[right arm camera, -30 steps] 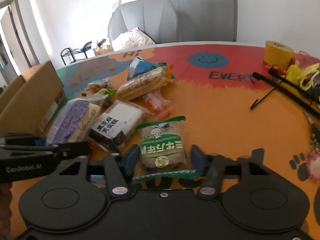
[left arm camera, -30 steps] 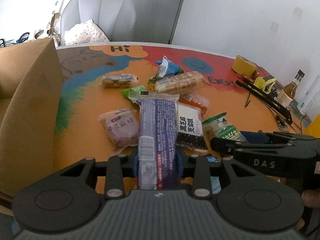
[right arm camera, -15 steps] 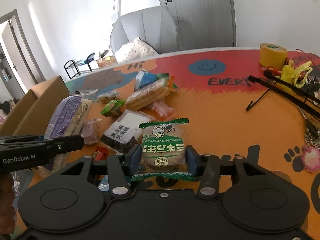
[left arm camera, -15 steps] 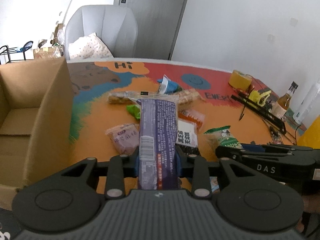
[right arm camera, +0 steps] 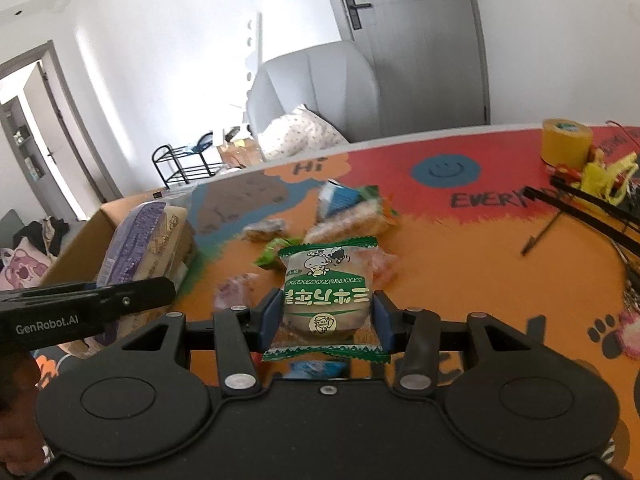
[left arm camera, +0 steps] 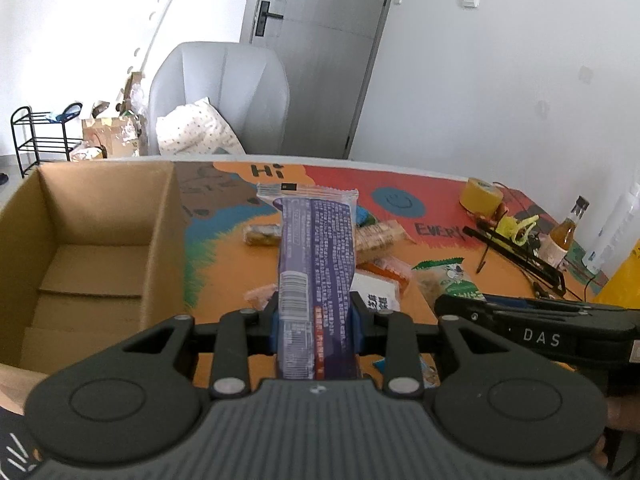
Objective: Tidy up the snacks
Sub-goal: 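Carry both packets over the cardboard box and open both grippers to drop them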
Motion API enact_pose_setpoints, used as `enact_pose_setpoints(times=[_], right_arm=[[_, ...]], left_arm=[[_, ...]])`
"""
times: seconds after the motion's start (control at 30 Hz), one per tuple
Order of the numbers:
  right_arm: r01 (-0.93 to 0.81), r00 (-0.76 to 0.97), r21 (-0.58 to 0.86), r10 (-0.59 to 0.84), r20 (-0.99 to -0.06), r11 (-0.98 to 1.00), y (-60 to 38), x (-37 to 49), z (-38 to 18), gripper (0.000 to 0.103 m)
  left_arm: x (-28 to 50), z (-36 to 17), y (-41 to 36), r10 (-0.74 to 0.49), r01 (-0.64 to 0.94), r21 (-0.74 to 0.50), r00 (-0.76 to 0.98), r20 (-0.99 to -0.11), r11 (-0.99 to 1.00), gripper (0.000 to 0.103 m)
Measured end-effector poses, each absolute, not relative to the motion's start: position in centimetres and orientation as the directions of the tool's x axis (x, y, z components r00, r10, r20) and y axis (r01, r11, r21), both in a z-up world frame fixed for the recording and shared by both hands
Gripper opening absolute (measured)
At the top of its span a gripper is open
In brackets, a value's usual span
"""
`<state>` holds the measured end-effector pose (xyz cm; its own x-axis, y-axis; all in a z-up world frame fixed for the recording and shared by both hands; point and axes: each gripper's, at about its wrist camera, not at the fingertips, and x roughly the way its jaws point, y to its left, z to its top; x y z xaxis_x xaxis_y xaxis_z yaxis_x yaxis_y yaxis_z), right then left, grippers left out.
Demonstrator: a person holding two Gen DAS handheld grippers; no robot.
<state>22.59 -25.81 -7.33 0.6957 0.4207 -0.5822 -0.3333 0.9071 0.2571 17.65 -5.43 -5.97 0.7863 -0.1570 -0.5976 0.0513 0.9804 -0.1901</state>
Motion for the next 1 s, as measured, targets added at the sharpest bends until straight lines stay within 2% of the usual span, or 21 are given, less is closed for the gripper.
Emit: enact_pose_setpoints(times=[1.0], right_arm=[[-0.467,0.655,0.279,0.541,-0.527,0.839,-18.1,22.4,-4.1,0.046]], left_arm=[[14.5,-2.3,1.7,-0.032,-0.073,-0.177,0.849,-0.527,0.982,0.031]])
